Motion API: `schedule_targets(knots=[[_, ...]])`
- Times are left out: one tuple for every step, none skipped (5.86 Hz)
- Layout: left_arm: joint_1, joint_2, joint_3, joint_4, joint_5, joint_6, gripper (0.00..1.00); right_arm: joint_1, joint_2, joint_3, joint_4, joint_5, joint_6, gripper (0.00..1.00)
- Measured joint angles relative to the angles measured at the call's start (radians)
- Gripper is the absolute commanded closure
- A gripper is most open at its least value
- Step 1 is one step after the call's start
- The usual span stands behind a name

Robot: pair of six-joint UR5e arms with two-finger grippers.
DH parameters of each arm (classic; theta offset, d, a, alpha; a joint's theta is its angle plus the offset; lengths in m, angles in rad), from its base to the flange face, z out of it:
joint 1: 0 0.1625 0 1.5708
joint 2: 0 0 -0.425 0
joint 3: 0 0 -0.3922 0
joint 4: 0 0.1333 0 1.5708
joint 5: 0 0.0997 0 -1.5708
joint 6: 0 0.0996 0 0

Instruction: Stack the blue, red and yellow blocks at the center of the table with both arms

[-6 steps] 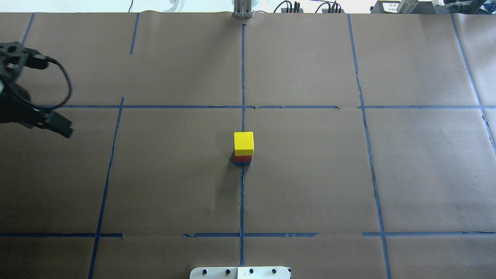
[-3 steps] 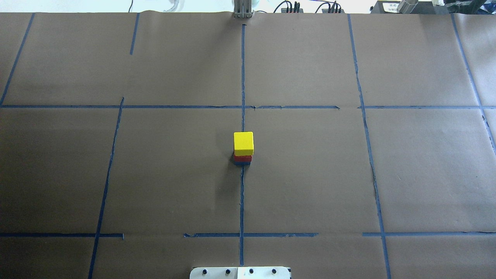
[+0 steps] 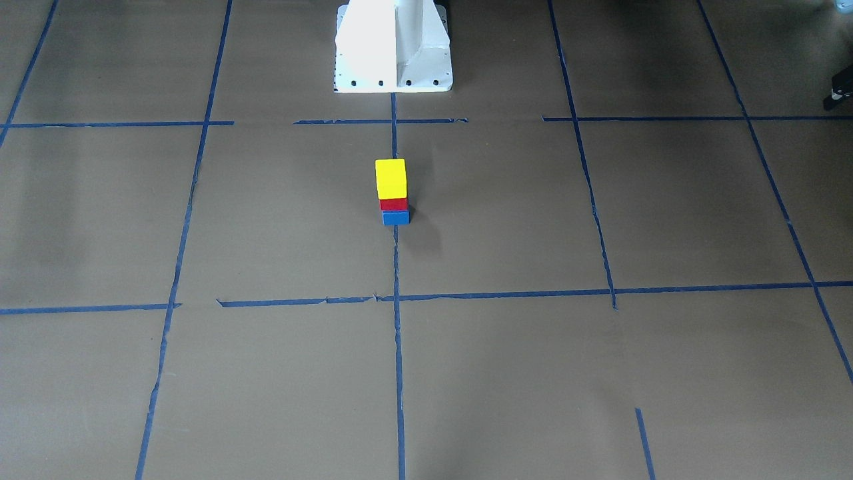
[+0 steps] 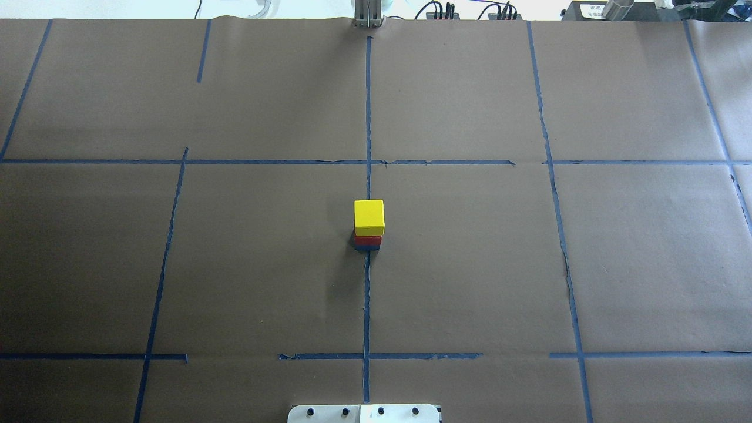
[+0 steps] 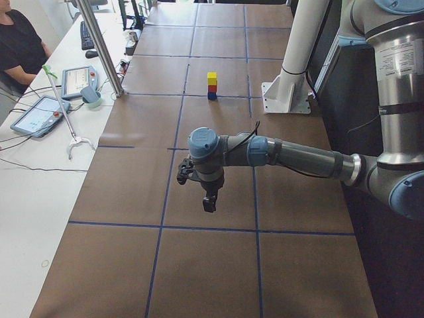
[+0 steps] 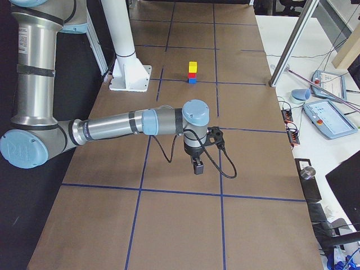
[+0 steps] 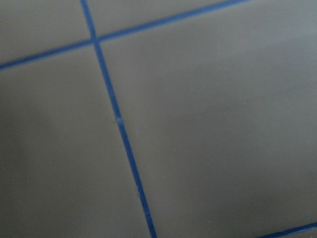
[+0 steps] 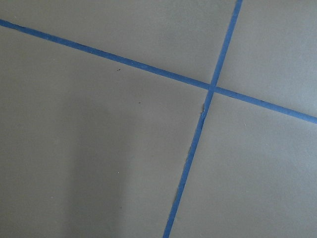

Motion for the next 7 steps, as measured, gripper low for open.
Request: schedule_targets(knots=[[-0.022,0.012,0.004,-0.002,-0.035,-0.015,0.00,-0.001,-0.014,-0.011,-0.002,-0.011,0.000,0.00],[-0.046,0.012,0.017,-0.006,-0.070,-0.030,0.00,-0.002,-0.031,-0.018,-0.001,-0.015,-0.001,0.00],[-0.067,0.006,0.028,-0.007,-0.082,-0.045,0.00,-0.002,-0.042,-0.030,0.003,-0.014,-0.005,0.00],[-0.087,-0.001,0.045,-0.010,-0.084,-0.060,0.00,-0.002,-0.050,-0.047,0.008,-0.008,-0.021,0.00],[-0.096,-0.006,0.073,-0.035,-0.081,-0.068,0.00,-0.002,-0.055,-0.056,0.011,0.000,-0.039,0.00],[-0.098,-0.014,0.118,-0.092,-0.074,-0.073,0.00,-0.003,-0.057,-0.064,0.012,0.000,-0.045,0.00],[-0.099,-0.025,0.172,-0.153,-0.051,-0.084,0.00,-0.003,-0.056,-0.075,0.013,-0.004,-0.046,0.00]])
